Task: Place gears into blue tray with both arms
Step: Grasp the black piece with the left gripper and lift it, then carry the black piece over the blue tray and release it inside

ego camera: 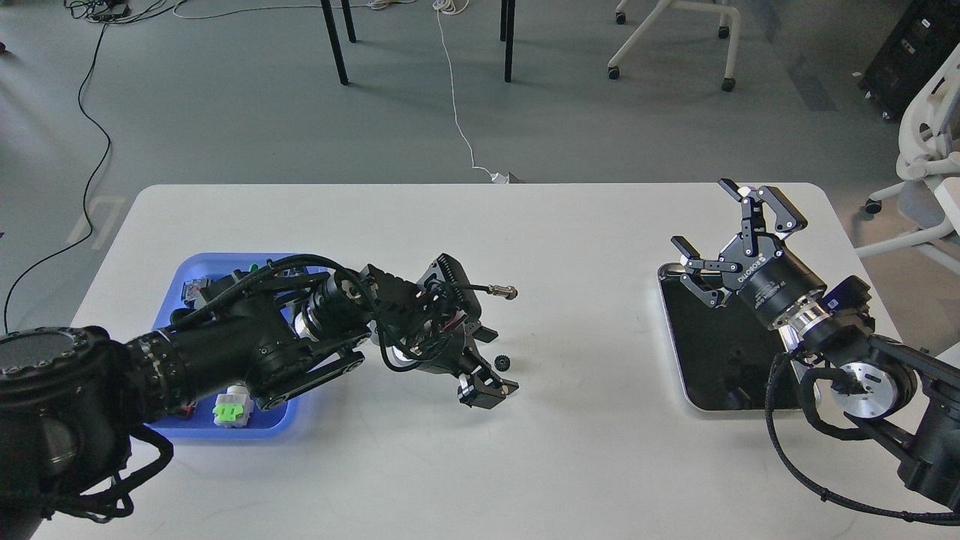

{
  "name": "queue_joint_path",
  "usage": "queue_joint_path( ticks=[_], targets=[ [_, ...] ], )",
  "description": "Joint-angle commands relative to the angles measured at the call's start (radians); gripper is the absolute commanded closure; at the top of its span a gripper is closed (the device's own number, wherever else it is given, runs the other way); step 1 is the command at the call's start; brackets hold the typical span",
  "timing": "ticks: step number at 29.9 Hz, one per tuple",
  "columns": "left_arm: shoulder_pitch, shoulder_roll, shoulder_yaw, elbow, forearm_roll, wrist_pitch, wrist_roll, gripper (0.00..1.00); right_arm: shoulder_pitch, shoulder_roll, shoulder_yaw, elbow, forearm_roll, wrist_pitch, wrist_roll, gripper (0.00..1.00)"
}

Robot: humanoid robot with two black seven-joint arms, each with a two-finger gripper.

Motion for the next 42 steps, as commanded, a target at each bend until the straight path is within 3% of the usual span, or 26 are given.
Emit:
queue_joint_path(
  ticks=[1,5,12,20,24,33,38,42],
  targets=[
    [-0.001,-0.004,0.017,0.010,0.000,0.001,0.000,0.48,0.000,0.000,-0.001,0.000,0.000,-0.003,0.000,0.01],
    [-0.001,-0.008,0.017,0.024,0.000,0.017,0.000,0.65,0.000,0.000,-0.001,0.000,0.000,-0.003,0.000,0.01],
    [-0.003,-0.006,0.019,0.026,0.000,0.020,0.000,0.86,0.000,0.000,-0.001,0.000,0.000,-0.004,0.000,0.01],
    [-0.014,-0.008,0.010,0.023,0.000,0.037,0.000,0.88,0.000,0.000,-0.001,0.000,0.000,-0.004,0.000,0.01],
    [-0.075,0.025,-0.001,-0.028,0.000,0.037,0.000,0.87,0.002,0.002,-0.001,0.001,0.000,-0.004,0.000,0.01],
    [-0.133,0.385,0.000,-0.200,0.000,0.034,0.000,0.84,0.006,0.011,-0.002,0.001,0.000,-0.004,0.000,0.01],
    [-0.100,0.604,0.014,-0.289,0.000,0.026,0.000,0.82,0.012,0.023,-0.005,-0.002,-0.002,-0.006,0.000,0.01],
    [-0.038,0.704,0.005,-0.300,0.000,0.015,0.000,0.82,0.015,0.037,-0.009,-0.002,-0.003,-0.006,0.000,0.01]
  ],
)
